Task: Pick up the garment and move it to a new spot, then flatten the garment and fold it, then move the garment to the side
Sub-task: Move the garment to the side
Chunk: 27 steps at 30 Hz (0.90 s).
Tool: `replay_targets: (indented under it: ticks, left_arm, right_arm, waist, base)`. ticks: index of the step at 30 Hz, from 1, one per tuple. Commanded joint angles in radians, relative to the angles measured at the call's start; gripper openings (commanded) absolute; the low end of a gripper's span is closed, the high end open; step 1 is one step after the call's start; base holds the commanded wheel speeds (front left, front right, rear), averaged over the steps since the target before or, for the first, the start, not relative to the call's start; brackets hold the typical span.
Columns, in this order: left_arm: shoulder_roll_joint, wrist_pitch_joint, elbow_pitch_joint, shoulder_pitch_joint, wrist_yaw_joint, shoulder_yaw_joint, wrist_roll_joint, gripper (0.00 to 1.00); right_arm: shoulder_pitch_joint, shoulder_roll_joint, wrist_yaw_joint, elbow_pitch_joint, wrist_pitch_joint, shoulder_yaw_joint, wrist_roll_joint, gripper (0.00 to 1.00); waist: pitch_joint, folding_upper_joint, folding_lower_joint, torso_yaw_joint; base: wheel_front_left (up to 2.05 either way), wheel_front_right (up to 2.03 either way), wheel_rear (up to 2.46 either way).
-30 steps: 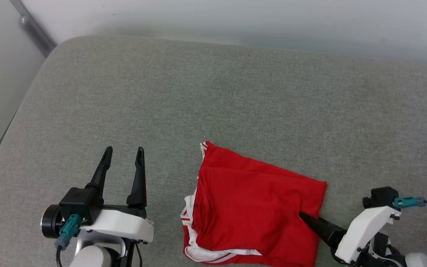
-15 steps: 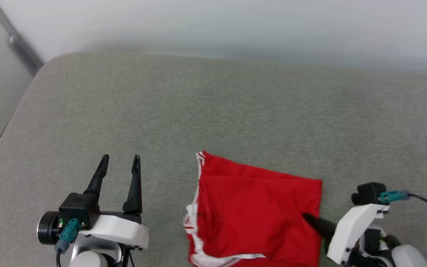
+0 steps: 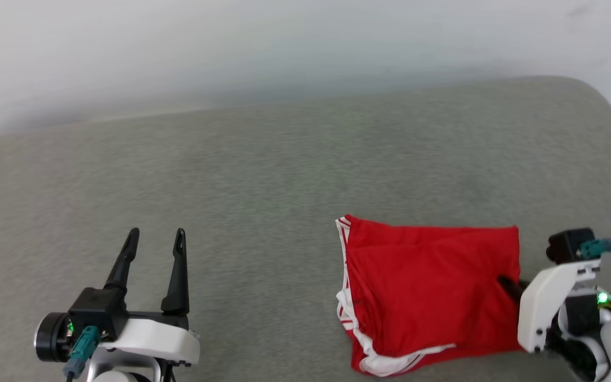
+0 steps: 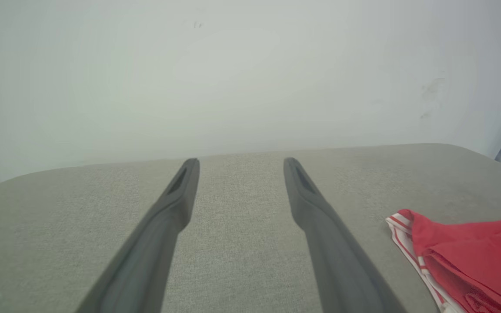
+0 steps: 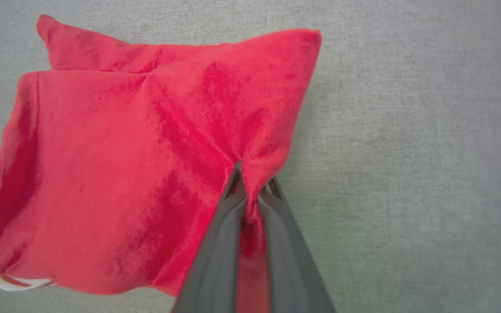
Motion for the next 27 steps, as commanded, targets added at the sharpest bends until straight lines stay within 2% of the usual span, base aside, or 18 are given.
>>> replay_targets:
  ticks: [1,5,6,10,17,22,26,27]
  left_arm:
    - [0.006,-0.002,-0.013,-0.005,0.002,0.003,0.008,1.0]
    - [0.009,0.01,-0.044,-0.05,-0.01,-0.017,0.018,1.0]
    - [0.016,0.019,-0.068,-0.08,-0.016,-0.027,0.028,1.0]
    - [0.024,0.034,-0.101,-0.154,-0.039,-0.052,0.047,1.0]
    - [0.039,0.044,-0.138,-0.274,-0.076,-0.087,0.081,1.0]
    - [0.046,0.05,-0.152,-0.332,-0.094,-0.104,0.094,1.0]
    - [0.043,0.045,-0.154,-0.346,-0.088,-0.097,0.087,1.0]
    - [0.045,0.044,-0.153,-0.344,-0.084,-0.093,0.088,1.0]
  right_arm:
    - [-0.034,-0.013,-0.001,0.014,-0.009,0.003,-0.011,0.0]
    - [-0.13,-0.04,-0.001,0.063,-0.063,-0.015,-0.042,0.0]
    - [-0.182,-0.049,-0.001,0.09,-0.097,-0.036,-0.058,0.0]
    - [-0.288,-0.086,-0.001,0.163,-0.172,-0.105,-0.106,0.0]
    - [-0.437,-0.14,-0.001,0.26,-0.249,-0.252,-0.244,0.0]
    - [-0.492,-0.166,-0.001,0.3,-0.296,-0.363,-0.366,0.0]
    - [-0.508,-0.127,-0.001,0.335,-0.344,-0.443,-0.451,0.0]
    - [-0.507,-0.121,-0.001,0.341,-0.36,-0.459,-0.478,0.15]
  waist:
    - [0.029,-0.0001,0.0,-0.107]
    - [0.1,-0.0001,0.0,-0.173]
    - [0.161,-0.0001,0.0,-0.196]
    - [0.271,-0.0001,0.0,-0.217]
    - [0.416,-0.0001,0.0,-0.21]
    - [0.468,-0.0001,0.0,-0.182]
    - [0.478,-0.0001,0.0,-0.169]
    - [0.478,-0.0001,0.0,-0.167]
  base:
    - [0.0,0.0,0.0]
    - [0.0,0.0,0.0]
    - [0.0,0.0,0.0]
    - [0.0,0.0,0.0]
    - [0.0,0.0,0.0]
    - [0.0,0.0,0.0]
    - [0.0,0.0,0.0]
    - [0.0,0.0,0.0]
